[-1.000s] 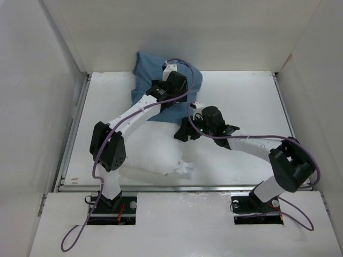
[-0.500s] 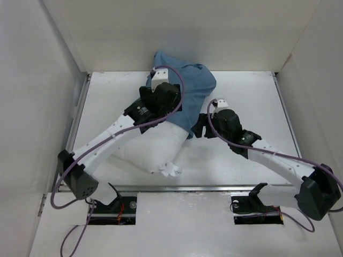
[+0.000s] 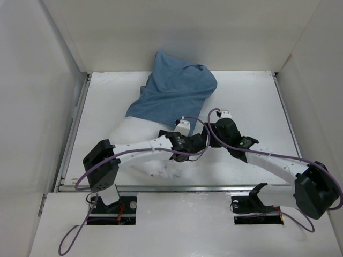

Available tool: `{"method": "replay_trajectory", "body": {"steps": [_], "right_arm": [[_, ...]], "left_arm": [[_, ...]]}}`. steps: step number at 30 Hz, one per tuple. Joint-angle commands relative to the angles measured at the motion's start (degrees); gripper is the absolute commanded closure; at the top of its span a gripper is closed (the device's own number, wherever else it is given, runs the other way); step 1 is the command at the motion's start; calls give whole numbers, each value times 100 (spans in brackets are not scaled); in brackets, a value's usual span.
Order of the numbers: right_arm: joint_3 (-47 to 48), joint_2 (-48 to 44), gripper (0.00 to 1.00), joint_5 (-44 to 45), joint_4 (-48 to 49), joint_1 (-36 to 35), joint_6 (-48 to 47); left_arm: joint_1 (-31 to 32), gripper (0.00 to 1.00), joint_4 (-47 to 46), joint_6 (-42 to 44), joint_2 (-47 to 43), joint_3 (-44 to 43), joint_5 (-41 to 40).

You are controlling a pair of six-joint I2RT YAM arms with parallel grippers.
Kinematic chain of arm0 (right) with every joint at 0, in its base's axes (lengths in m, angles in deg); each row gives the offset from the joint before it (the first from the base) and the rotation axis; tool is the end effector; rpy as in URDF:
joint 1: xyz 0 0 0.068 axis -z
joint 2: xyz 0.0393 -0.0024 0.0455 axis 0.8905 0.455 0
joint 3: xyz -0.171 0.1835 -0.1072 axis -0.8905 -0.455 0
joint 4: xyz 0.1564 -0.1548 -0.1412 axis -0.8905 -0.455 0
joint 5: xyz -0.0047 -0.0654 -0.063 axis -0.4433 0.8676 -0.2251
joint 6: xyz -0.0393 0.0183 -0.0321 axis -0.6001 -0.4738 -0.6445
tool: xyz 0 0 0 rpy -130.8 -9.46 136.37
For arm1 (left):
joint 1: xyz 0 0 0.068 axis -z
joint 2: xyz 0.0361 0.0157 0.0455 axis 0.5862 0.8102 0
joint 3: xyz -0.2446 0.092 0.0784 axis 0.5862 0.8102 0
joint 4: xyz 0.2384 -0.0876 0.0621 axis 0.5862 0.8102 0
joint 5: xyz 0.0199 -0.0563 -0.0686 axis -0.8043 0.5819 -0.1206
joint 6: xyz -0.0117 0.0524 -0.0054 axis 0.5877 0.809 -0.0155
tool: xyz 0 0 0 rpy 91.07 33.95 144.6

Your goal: Put the pillow into the pillowcase

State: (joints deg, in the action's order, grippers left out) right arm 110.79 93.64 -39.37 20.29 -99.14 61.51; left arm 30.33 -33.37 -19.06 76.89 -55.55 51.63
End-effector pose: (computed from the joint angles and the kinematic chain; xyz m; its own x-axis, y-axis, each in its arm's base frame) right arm 0.2082 0.1454 0.2182 -0.6918 0.1413 -0.7081 -0.1380 0.9367 0.3218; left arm 0.1499 -0.2866 0.2490 -0.7302 0.2394 -0.6399 0.1736 0.9709 0.1650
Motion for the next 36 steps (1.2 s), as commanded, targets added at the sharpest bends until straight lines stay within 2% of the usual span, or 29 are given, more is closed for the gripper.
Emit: {"method": "replay_trajectory", "body": {"steps": [1,4,5,6,7,9,13,20,28,30,31,32,33,36], "right_arm": [[-158,-114,19,-488,624,52,12],[-219,-52,19,-824,984,52,-155],[-272,0,19,-877,1063,52,-156],[-273,1,19,-877,1212,52,-234],[-325,62,19,-938,1301,52,-304],[-387,123,19,-1114,1520,52,-358],[-387,517,19,-1185,1864,0,-577],[254,1361,22,-1071,2066,-159,-709],[712,1609,24,-860,2321,-159,-533],[860,1661,31,-588,2374,-159,-463],[913,1740,39,-500,2374,-159,-463],[975,1741,77,-351,2296,-159,-463],[1106,1819,98,-350,2234,-159,-463],[1178,1681,100,-848,1909,-211,-613]], "left_arm": [[-179,0,378,-551,48,168,-68],[-425,0,-44,-288,364,169,-14],[-477,4,-97,-287,513,169,-14],[-478,31,-98,-217,575,169,-93],[-478,49,-150,-217,628,169,-250],[-540,99,-98,-217,698,99,-304],[-540,100,-98,-164,577,-261,-603],[-540,100,-273,267,243,-719,-604],[-540,100,-282,407,119,-850,-603],[-540,100,-282,407,119,-851,-551],[-540,100,-282,407,119,-903,-550],[-540,100,-282,477,119,-903,-550],[-540,100,-343,530,67,-956,-550],[-540,100,-597,862,66,-1210,-550]]}}
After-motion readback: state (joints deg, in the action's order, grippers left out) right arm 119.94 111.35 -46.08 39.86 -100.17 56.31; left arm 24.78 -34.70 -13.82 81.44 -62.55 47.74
